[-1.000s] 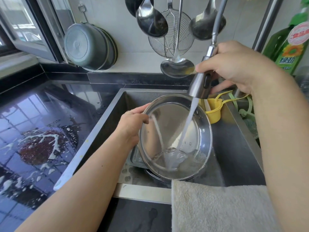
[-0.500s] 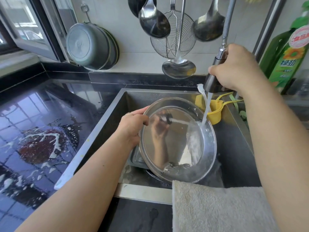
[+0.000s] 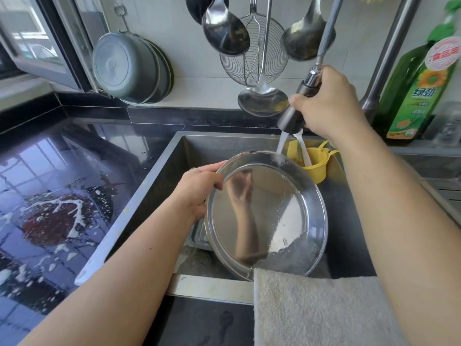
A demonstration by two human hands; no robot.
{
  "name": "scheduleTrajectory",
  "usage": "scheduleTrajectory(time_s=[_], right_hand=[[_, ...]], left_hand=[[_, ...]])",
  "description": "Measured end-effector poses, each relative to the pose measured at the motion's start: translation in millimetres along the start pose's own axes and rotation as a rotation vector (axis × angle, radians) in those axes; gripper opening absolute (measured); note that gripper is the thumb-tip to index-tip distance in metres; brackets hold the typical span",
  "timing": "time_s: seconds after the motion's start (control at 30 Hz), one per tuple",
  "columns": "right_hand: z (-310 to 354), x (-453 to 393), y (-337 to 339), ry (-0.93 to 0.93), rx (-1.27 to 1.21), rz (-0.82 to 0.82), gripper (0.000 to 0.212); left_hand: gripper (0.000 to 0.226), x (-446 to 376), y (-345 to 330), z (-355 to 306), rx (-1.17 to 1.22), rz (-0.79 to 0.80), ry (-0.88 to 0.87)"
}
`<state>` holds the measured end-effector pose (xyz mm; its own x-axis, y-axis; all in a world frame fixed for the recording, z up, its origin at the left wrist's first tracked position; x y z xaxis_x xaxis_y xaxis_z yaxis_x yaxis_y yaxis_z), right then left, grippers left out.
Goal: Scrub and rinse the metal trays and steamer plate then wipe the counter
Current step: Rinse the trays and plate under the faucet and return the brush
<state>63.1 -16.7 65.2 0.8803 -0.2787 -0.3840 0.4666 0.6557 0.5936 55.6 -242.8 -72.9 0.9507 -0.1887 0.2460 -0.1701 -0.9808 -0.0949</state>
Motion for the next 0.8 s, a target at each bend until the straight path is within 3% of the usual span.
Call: scheduleTrajectory(time_s=[0.13,0.6,0.8], right_hand=[[4,2,-6,-0.016,-0.126,0.048,0.027],[0,3,6,-0.069,0.271,-0.094,0.024],[1,3,4,-0.036,0.233,-0.104,0.021]], left_hand=[[0.069,2,0,-2,0.001,-0.022,0.002],[0.064,-3,6,-1,0.024,-0.071,-0.034],[0.068,-6,6,0,0.02,-0.072,-0.055]])
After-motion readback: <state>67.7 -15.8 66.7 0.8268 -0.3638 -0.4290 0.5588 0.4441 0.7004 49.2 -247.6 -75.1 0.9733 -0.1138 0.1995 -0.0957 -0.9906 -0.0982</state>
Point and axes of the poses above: each hand's wrist, its own x-axis away from the middle knuckle, its own y-axis out of the back of the hand, z = x × y, the point moved 3 cm from there along -x, towards the middle knuckle, and after that the axes turned 4 degrees about z, right-handed, at the moved point
